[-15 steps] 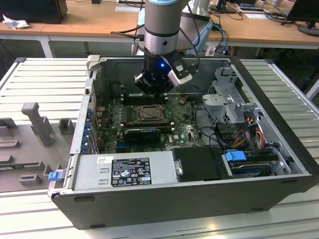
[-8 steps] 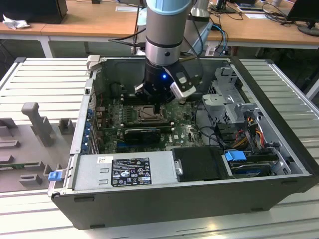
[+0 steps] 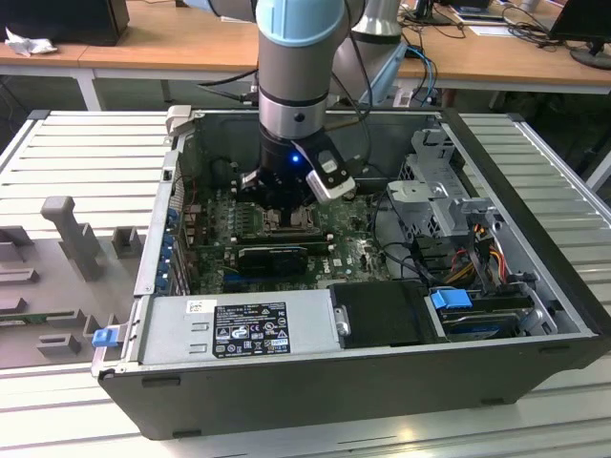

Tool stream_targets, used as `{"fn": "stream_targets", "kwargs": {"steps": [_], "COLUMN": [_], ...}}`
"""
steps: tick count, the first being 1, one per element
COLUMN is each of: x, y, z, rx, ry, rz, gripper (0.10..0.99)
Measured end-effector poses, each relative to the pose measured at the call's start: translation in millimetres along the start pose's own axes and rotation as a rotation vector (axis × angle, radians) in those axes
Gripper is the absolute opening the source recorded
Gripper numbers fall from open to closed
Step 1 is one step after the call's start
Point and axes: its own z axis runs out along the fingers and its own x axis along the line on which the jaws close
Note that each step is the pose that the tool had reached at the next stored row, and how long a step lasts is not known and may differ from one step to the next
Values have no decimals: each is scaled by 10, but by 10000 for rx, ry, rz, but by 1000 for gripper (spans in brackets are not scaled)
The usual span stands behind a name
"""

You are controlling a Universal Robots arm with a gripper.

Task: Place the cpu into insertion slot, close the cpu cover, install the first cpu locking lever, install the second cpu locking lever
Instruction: 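Install the second cpu locking lever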

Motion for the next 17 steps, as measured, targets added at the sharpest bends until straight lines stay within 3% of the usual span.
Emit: {"fn": "stream_targets", "kwargs": {"steps": [2, 6, 10, 13, 14, 16, 17], "x": [13, 64, 151, 171, 182, 236, 254], "y": [-10, -41, -94, -140, -152, -185, -194], "z": [42, 45, 47, 52, 55, 77, 97], "rx": [-23, -340, -488, -595, -653, -908, -962], "ry": [0, -25, -35, -42, -47, -65, -70], "rz": [4, 1, -22, -37, -40, -56, -57], "gripper": [106, 106, 106, 106, 106, 106, 106]}}
